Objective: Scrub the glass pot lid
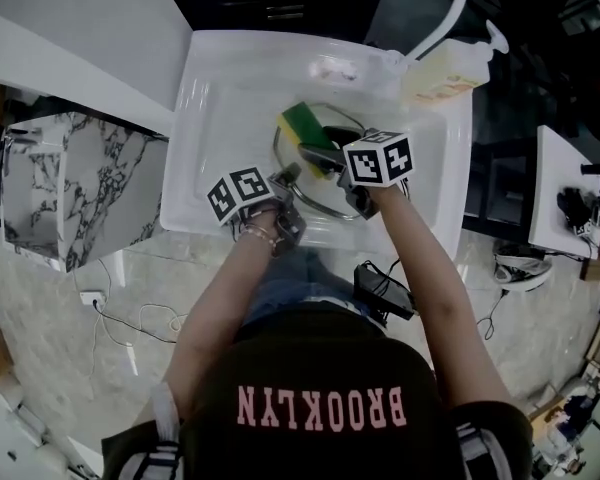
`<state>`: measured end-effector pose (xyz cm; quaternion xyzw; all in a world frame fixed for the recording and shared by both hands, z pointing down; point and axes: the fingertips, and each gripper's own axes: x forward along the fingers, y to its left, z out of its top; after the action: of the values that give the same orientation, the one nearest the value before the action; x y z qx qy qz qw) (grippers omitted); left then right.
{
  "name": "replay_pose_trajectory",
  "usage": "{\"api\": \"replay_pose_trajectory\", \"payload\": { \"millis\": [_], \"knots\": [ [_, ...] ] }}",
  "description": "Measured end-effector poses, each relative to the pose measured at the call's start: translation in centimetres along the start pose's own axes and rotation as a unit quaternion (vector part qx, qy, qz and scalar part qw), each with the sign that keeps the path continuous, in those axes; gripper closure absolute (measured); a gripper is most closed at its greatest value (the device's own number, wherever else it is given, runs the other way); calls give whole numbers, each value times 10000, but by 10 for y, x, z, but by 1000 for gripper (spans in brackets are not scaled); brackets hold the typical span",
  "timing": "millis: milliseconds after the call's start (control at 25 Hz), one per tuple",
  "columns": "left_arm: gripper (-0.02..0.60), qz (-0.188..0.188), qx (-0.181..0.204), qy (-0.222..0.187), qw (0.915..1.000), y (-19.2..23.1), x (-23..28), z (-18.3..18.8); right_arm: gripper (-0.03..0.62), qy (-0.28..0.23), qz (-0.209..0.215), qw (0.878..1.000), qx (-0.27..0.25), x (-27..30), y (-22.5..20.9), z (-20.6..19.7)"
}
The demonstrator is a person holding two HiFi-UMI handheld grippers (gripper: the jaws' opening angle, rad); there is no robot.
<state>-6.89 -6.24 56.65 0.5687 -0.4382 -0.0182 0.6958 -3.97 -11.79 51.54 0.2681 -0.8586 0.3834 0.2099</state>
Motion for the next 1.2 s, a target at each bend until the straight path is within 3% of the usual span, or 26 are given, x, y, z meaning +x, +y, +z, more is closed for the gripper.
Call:
{"api": "replay_pose_trajectory", "payload": {
  "millis": [720, 960, 1200],
  "knots": [
    [514, 21, 132, 175, 9998, 0, -1, -1, 296, 1033, -342, 9938, -235, 60, -34, -31],
    [514, 11, 151, 229, 9996, 0, 0, -3, 296, 1038, -588, 9927, 165, 66, -53, -29],
    [514, -8, 125, 291, 9995, 0, 0, -3, 298, 1078, -1003, 9840, 1001, 66, -85, -32]
  ]
}}
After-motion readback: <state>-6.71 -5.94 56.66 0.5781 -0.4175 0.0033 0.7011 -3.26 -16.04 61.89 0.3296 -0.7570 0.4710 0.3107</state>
